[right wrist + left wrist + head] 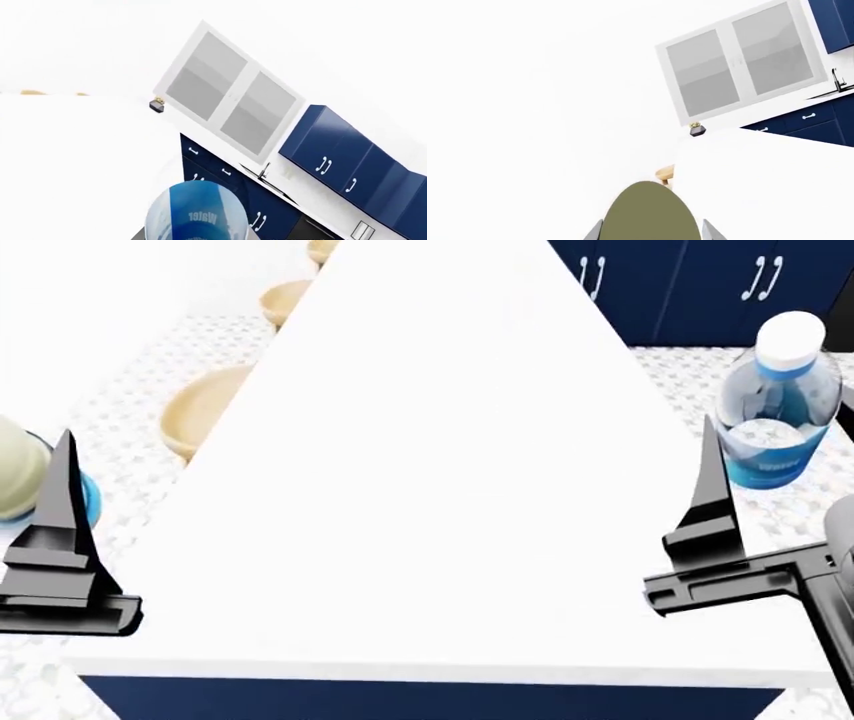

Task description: Move the drinks to the dining counter.

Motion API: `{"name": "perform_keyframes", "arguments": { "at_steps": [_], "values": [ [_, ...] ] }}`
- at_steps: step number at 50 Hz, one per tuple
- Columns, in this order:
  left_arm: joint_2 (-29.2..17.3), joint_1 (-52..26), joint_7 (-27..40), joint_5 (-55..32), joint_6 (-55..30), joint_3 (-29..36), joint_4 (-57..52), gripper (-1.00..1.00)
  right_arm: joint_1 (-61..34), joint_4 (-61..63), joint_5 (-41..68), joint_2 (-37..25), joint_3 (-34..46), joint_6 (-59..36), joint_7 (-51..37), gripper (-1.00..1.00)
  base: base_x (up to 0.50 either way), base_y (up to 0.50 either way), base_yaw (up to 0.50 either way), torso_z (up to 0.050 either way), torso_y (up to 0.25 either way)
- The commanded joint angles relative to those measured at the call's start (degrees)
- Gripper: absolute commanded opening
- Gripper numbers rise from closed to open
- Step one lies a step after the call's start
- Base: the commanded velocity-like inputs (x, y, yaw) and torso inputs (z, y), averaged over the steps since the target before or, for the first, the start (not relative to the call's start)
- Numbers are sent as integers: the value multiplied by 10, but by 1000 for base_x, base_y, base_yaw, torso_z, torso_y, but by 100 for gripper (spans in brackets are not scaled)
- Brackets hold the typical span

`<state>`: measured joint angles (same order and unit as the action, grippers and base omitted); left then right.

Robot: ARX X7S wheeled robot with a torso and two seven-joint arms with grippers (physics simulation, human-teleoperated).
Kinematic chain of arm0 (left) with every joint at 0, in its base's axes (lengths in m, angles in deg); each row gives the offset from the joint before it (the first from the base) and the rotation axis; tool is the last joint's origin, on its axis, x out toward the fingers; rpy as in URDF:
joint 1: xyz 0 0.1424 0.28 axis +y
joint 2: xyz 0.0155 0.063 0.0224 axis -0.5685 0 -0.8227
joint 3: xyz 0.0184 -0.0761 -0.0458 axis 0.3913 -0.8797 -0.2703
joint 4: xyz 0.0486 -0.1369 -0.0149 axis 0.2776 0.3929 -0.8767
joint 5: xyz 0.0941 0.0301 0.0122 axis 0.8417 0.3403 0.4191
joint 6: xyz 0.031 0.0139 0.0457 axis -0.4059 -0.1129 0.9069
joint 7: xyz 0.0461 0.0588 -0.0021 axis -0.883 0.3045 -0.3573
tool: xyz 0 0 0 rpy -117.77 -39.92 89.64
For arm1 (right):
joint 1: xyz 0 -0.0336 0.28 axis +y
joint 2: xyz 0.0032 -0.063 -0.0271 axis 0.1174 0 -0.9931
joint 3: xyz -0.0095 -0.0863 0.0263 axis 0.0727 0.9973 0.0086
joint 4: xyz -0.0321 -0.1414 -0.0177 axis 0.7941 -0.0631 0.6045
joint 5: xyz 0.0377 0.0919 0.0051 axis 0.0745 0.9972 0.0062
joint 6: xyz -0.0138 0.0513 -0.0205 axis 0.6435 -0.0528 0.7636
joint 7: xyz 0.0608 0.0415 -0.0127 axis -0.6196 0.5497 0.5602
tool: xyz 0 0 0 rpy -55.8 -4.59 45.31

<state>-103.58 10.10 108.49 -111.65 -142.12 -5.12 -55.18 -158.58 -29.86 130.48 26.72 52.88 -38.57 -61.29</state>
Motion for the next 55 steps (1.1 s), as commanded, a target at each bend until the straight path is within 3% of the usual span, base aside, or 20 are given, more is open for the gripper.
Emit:
{"name": "perform_keyframes", "arguments": {
  "at_steps": [1,8,13,21,25,32,37,44,55],
  "values": [
    [0,-2,3,4,0,-2,0,-100,-1,0,-15,1,-11,-8,-4,-100,0,0,0,0,0],
    [1,-4,5,5,0,4,0,-100,-15,0,-16,0,10,3,-4,-100,0,0,0,1,1],
    [2,-8,-7,13,2,6,1,-100,-83,0,-35,-12,114,51,-4,-100,0,0,0,0,0],
    [3,-81,-11,74,17,141,23,-100,-191,0,-77,1,290,161,-3,-100,0,0,0,0,1],
    [22,-110,-25,107,14,190,39,-100,-185,-29,-96,5,328,196,-1,-100,0,0,0,0,0],
    [65,-125,-100,210,12,252,45,-100,-99,-72,-213,19,315,243,116,-100,0,0,0,1,1],
    [96,-122,-158,285,9,273,54,-100,-91,-159,-217,52,357,202,112,-100,0,0,0,0,0],
    [127,-133,-217,369,22,324,81,-100,-51,-212,-293,60,326,279,248,-100,0,0,0,0,1],
    [139,-113,-316,484,54,376,107,-100,-43,-282,-327,87,327,299,321,-100,0,0,0,1,1]
  ]
}}
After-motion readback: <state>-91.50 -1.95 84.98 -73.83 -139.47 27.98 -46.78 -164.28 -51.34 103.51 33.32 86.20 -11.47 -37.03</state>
